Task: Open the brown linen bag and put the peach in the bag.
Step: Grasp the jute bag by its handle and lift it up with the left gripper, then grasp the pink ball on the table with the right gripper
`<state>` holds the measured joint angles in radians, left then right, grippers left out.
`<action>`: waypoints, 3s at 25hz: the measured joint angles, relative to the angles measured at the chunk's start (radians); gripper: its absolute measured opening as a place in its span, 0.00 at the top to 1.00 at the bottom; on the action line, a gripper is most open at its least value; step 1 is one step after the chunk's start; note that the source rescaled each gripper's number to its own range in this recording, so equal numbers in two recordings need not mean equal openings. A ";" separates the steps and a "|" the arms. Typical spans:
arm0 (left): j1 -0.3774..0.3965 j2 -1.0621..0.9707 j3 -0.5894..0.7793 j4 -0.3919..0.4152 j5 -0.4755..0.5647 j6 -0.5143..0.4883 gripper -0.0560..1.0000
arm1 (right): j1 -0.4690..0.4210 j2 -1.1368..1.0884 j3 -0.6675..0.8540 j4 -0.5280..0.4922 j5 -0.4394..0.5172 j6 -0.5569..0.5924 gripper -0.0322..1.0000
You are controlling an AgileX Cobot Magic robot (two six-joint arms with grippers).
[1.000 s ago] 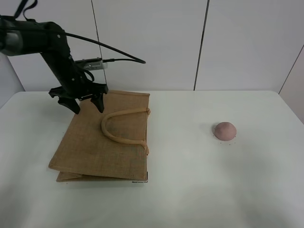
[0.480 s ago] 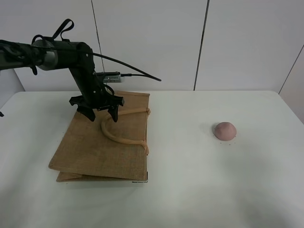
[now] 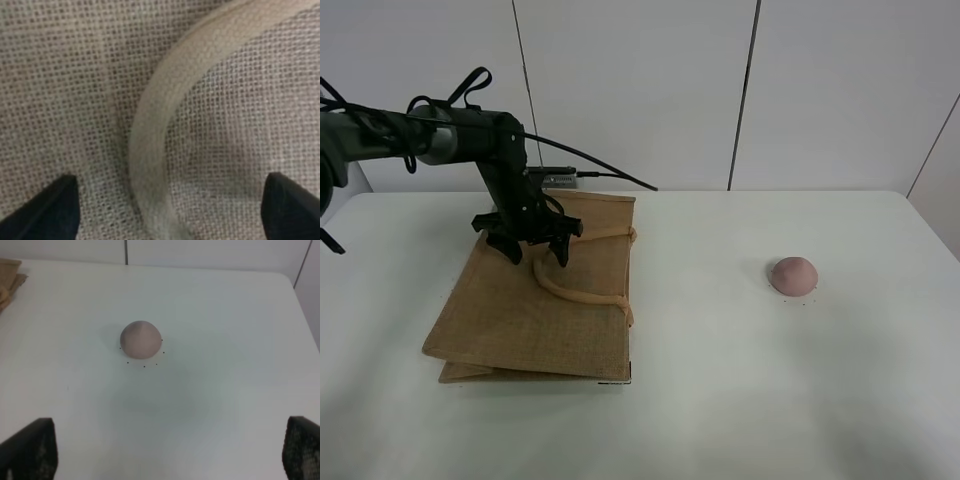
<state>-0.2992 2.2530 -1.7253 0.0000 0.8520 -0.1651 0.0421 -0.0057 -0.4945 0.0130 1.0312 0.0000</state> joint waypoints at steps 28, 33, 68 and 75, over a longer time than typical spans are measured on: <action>0.000 0.025 -0.120 0.016 0.123 -0.003 0.95 | 0.000 0.000 0.000 0.000 0.000 0.000 0.00; 0.000 -0.059 -0.287 0.017 0.244 0.004 0.95 | 0.000 0.000 0.000 0.000 0.000 0.000 0.00; 0.000 -0.418 -0.416 -0.059 0.317 0.053 0.95 | 0.000 0.802 -0.243 0.004 -0.098 0.000 0.00; 0.000 -0.421 -0.416 -0.058 0.317 0.055 0.95 | 0.000 1.388 -0.523 0.008 -0.106 -0.010 0.00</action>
<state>-0.2992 1.8316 -2.1415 -0.0579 1.1689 -0.1106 0.0421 1.3826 -1.0171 0.0205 0.9251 -0.0105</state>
